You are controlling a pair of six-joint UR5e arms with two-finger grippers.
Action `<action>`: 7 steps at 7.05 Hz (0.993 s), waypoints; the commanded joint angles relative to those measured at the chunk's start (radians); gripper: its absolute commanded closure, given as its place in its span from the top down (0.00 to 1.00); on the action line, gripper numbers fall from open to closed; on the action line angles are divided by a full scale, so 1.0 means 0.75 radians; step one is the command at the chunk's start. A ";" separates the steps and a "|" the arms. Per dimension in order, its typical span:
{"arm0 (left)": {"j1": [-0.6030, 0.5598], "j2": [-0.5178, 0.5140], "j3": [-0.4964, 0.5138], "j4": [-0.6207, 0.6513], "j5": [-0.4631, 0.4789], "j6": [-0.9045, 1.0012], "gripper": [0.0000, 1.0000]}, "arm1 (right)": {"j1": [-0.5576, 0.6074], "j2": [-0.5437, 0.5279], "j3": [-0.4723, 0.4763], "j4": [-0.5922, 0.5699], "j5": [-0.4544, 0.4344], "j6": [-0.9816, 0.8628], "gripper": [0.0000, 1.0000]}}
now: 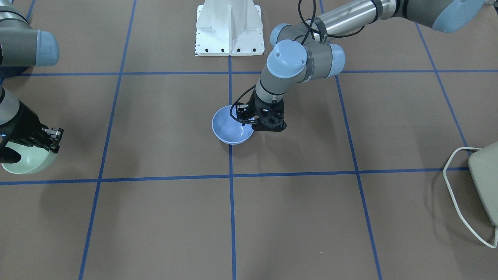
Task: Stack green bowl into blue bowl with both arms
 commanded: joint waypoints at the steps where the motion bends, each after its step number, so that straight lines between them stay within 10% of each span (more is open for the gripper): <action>1: -0.094 0.077 -0.123 0.004 -0.108 0.036 0.97 | -0.026 0.106 0.019 -0.087 0.001 0.130 0.00; 7: -0.605 0.568 -0.292 0.004 -0.457 0.780 0.97 | -0.441 0.508 -0.004 -0.096 -0.181 0.812 0.00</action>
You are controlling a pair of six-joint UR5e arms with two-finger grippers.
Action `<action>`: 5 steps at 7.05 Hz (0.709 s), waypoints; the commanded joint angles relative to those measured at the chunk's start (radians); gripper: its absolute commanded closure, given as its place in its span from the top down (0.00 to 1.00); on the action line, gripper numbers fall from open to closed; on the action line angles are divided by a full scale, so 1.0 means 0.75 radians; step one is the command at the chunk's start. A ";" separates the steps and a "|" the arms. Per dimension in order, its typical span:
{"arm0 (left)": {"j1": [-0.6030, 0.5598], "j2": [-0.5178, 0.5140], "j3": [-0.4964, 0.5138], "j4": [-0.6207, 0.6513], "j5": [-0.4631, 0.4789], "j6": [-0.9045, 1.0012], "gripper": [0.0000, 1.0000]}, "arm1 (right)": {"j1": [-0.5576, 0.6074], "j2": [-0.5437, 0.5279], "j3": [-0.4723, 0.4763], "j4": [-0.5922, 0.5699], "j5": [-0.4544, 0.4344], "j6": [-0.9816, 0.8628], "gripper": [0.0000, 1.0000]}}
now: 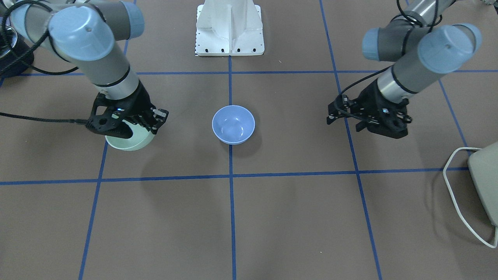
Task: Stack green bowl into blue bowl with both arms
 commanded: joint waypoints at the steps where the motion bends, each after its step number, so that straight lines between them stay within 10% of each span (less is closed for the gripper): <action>1: -0.069 0.165 -0.039 -0.010 -0.019 0.200 0.97 | -0.100 0.150 -0.069 -0.001 -0.059 0.090 0.00; 5: -0.073 0.233 -0.082 -0.016 -0.008 0.206 0.97 | -0.251 0.385 -0.297 -0.003 -0.155 0.088 0.00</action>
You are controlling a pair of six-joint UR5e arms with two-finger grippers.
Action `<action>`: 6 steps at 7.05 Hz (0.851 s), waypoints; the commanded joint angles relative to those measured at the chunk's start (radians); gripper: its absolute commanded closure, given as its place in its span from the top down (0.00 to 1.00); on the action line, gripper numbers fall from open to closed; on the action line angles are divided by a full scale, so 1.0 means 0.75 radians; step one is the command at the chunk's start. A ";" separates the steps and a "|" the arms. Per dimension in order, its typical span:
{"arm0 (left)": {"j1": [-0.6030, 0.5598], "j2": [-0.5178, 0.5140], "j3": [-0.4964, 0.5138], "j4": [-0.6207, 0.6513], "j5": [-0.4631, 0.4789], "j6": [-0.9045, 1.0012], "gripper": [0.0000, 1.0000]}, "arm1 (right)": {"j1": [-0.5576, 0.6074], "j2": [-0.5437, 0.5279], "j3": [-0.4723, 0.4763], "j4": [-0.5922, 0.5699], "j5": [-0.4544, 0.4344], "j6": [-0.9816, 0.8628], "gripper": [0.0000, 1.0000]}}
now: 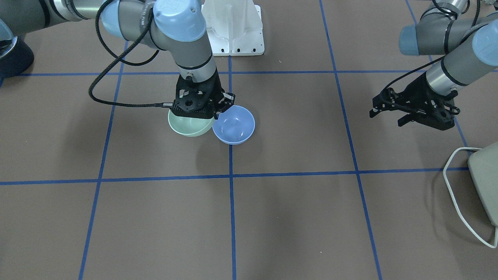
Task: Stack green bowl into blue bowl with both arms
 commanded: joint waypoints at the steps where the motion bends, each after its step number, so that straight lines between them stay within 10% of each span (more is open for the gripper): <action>1: -0.001 0.018 -0.006 -0.001 0.002 0.002 0.97 | -0.083 0.165 -0.183 -0.004 -0.071 0.002 0.00; 6: -0.001 0.067 -0.013 -0.038 0.004 0.004 0.97 | -0.192 0.200 -0.277 0.001 -0.164 -0.017 0.00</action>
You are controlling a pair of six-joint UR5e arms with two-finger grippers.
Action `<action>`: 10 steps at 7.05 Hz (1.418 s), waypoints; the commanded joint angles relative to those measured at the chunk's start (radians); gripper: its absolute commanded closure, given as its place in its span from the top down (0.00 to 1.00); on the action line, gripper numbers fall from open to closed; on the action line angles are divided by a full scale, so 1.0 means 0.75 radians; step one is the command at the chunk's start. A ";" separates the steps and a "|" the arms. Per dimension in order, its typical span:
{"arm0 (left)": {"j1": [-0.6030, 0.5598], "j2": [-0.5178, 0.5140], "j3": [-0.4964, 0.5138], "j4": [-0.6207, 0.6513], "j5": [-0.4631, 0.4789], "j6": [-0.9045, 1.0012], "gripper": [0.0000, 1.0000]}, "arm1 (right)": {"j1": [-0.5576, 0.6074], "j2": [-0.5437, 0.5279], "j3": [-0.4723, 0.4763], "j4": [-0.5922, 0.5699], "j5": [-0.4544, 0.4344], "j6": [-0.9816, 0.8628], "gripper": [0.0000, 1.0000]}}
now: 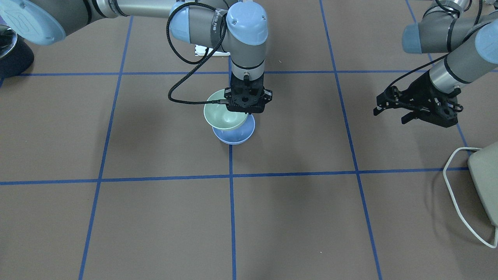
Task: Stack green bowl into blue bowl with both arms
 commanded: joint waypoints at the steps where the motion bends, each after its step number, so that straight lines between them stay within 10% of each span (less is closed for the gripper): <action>1: 0.000 0.023 -0.001 -0.021 0.001 0.001 0.97 | -0.017 0.012 -0.039 0.001 -0.025 -0.019 0.00; 10: 0.000 0.037 -0.001 -0.038 0.001 0.001 0.97 | -0.015 0.012 -0.098 0.066 -0.052 -0.054 0.00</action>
